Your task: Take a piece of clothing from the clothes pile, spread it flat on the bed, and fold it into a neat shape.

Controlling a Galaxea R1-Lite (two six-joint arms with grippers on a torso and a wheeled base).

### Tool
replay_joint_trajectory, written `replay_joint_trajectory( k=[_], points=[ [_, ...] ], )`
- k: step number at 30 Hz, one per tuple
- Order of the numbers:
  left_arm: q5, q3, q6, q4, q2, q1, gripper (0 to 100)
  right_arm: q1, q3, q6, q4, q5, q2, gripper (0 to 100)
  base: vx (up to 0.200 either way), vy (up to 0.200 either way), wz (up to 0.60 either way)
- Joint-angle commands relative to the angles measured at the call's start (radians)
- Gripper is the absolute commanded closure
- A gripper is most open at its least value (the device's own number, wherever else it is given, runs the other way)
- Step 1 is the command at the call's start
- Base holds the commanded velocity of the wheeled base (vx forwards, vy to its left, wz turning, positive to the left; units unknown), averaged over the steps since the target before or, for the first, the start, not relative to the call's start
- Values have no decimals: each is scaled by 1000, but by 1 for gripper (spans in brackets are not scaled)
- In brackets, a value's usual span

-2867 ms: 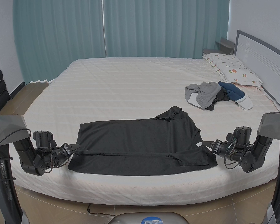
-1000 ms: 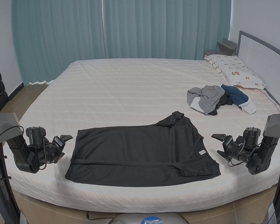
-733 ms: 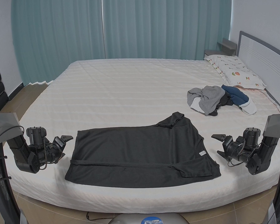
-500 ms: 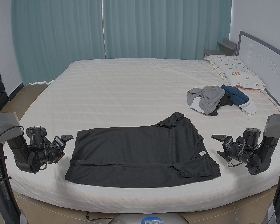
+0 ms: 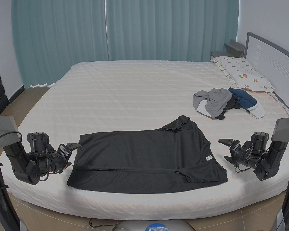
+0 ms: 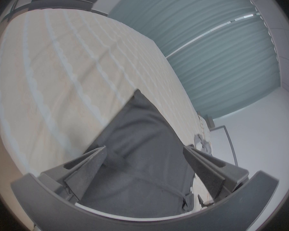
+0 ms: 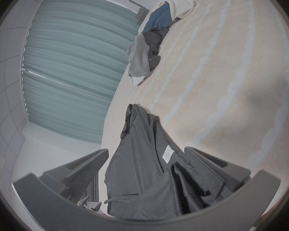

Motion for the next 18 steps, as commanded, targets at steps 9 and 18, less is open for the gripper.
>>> replay_joint_trajectory(
  k=[9, 18],
  points=[
    [14, 77, 3, 24, -21, -167, 0, 3, 7, -5, -2, 1, 0, 0, 0, 0, 0],
    [121, 39, 52, 26, 68, -190, 0, 12, 9, -6, -5, -1, 2, 0, 0, 0, 0]
  ],
)
